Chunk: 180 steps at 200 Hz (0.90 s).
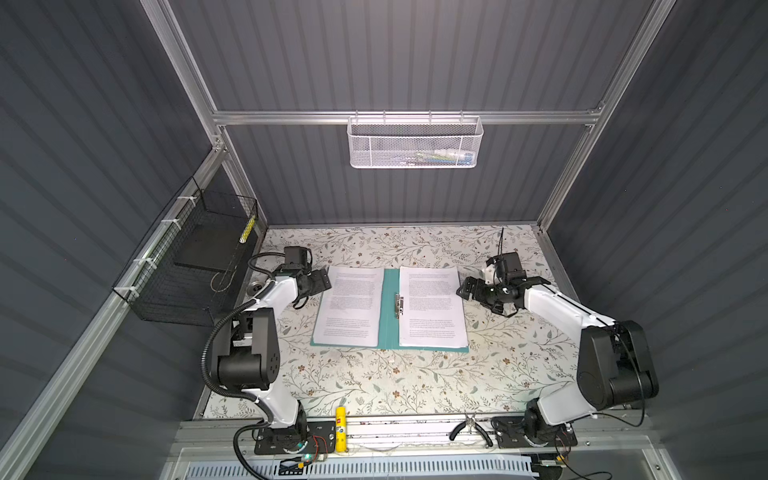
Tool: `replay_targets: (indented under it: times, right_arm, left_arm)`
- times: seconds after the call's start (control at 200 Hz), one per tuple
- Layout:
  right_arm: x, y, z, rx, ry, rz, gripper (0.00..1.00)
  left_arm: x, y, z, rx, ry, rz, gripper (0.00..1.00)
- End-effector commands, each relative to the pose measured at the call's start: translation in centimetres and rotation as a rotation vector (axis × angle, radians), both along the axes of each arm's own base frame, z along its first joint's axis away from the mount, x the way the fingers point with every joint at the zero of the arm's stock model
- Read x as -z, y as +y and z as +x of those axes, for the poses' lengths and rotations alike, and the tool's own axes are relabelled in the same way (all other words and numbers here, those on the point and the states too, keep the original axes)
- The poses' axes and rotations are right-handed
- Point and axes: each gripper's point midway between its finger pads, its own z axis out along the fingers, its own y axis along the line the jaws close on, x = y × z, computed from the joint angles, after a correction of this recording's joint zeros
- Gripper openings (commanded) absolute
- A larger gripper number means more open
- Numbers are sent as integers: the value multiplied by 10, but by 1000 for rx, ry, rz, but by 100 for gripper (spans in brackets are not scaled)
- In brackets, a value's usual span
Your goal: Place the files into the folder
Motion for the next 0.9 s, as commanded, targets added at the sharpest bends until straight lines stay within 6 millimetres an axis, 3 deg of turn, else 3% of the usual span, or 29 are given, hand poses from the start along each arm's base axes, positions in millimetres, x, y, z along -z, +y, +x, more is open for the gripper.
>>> replay_targets:
  times: [0.0, 0.215, 0.515, 0.681, 0.896]
  right_arm:
    - [13, -6, 3, 4, 8, 12, 97]
    - [26, 1, 3, -9, 32, 140, 97]
    - [41, 10, 0, -31, 79, 210, 97]
    - [56, 14, -2, -34, 131, 234, 97]
    - [72, 25, -4, -52, 183, 311, 96]
  left_arm:
    - [24, -19, -19, 48, 83, -88, 89]
    - [41, -30, -42, 60, 151, -166, 89]
    - [63, -39, -57, 89, 213, -219, 88]
    - [57, -48, -59, 132, 196, -260, 87]
    - [30, -69, -52, 190, 117, -413, 85]
